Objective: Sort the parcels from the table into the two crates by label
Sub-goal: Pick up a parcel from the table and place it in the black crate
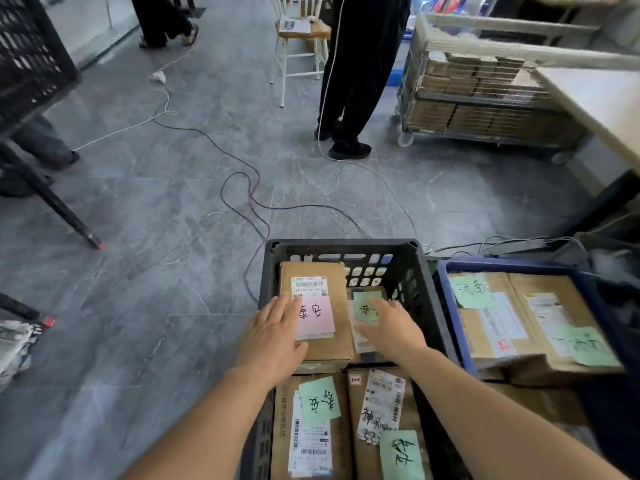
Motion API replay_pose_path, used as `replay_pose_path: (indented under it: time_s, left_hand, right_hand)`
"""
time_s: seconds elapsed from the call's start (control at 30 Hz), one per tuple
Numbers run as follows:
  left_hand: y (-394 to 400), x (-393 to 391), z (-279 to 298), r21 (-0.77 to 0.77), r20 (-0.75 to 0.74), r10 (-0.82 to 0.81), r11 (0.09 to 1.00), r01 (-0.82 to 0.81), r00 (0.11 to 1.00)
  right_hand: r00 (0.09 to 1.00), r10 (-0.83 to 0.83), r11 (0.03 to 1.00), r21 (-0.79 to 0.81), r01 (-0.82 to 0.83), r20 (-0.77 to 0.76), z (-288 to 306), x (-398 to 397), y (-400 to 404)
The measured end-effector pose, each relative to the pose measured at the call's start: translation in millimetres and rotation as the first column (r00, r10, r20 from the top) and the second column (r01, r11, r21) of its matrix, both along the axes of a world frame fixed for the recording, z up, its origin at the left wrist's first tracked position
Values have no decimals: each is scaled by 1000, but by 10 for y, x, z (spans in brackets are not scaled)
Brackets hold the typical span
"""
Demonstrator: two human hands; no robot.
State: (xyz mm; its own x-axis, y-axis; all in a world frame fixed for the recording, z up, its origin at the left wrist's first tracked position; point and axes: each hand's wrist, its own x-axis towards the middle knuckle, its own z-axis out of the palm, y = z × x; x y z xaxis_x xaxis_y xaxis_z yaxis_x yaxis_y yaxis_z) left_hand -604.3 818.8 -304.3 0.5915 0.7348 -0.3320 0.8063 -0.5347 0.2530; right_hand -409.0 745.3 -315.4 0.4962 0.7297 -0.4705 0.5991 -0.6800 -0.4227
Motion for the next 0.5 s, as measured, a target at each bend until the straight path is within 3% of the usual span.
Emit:
replay_pose_path:
  time_s: [0.2,0.5]
  left_hand:
    - [-362,422,699,26,50,-77,997,76,996]
    - [-1201,1155,1602,66,139,-306,952,300,942]
  right_hand:
    - [957,142,989,6,-149,253,844,69,-608]
    - [910,-50,997,74,22,412,1830,372,-1795]
